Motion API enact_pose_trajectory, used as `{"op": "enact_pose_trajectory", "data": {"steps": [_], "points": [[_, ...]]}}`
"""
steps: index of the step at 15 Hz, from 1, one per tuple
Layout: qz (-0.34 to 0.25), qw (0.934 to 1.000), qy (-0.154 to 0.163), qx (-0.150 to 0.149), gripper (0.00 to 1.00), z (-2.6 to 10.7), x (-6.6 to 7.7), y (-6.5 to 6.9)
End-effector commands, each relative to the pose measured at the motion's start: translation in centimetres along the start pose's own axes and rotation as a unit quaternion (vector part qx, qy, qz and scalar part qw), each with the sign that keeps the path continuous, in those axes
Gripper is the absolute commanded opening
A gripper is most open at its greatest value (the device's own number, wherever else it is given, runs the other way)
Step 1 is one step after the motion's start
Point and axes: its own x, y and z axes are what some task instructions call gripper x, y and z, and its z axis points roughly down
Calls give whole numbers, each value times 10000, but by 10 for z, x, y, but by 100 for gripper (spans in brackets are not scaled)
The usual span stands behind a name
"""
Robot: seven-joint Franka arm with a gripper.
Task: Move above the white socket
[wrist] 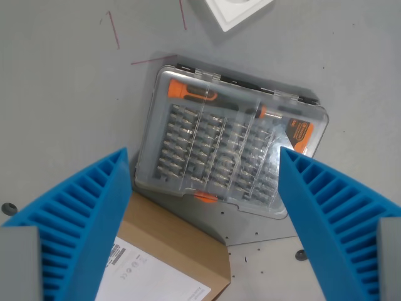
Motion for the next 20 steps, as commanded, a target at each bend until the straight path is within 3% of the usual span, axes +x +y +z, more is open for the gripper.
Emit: {"op": "enact_pose_trajectory", "data": {"steps": [1, 11, 20], "points": [[5, 10000, 14, 4, 100, -1, 0, 0], [-176, 9998, 30, -6, 100, 1, 2, 1], [-624, 9980, 50, -17, 100, 13, 14, 5]]}}
